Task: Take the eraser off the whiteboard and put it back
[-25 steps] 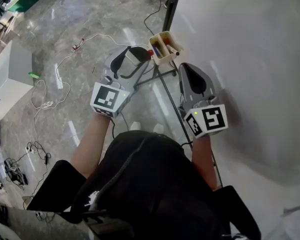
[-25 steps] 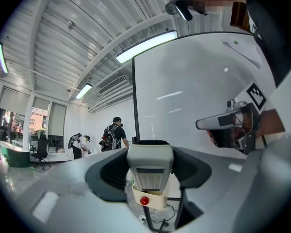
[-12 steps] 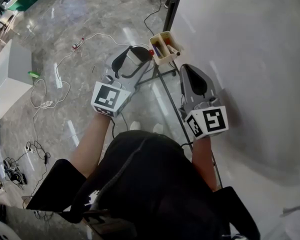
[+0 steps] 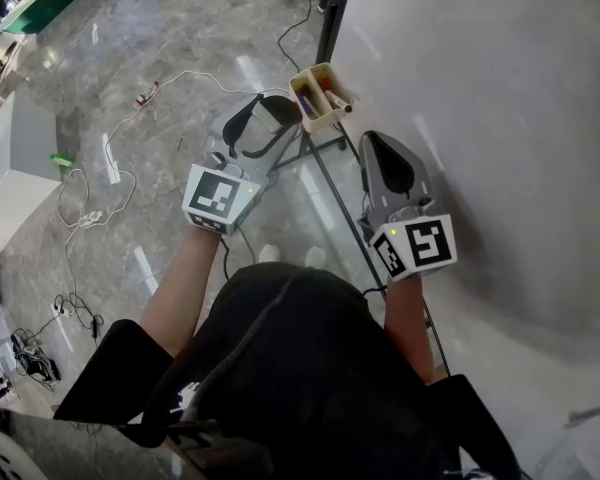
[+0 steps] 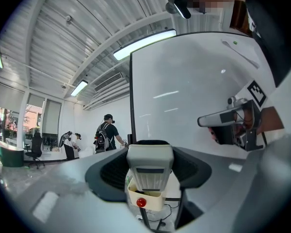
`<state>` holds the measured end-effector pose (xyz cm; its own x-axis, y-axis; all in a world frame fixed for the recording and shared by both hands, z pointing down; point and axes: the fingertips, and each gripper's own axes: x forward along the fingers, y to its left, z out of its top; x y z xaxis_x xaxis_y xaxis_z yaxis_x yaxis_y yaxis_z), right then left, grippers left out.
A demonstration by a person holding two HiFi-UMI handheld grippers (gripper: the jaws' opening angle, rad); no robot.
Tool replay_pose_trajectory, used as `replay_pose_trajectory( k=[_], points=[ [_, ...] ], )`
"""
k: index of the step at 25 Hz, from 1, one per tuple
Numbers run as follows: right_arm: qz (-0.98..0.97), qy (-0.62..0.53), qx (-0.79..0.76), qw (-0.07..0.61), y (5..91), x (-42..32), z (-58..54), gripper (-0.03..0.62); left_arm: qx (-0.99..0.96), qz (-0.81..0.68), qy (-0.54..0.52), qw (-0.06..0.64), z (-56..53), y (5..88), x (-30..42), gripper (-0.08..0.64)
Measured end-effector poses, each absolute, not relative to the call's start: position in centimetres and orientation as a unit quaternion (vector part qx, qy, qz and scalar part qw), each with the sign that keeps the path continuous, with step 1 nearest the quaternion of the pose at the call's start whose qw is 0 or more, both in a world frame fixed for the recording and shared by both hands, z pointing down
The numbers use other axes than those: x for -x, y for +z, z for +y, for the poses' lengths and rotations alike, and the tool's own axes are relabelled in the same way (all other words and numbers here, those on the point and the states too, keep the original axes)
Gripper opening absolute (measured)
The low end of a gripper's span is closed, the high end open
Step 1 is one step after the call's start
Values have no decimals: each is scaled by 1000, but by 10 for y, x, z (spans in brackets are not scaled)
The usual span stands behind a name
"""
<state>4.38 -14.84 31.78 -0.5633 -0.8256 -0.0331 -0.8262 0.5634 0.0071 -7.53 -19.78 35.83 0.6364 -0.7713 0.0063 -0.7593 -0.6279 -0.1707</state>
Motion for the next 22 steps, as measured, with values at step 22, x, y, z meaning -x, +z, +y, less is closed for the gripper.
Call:
replay_pose_trajectory(
  k=[22],
  points=[
    [848, -7, 529, -1, 329, -75, -151, 9, 930, 355, -64, 67, -245, 386, 30, 278]
  ],
)
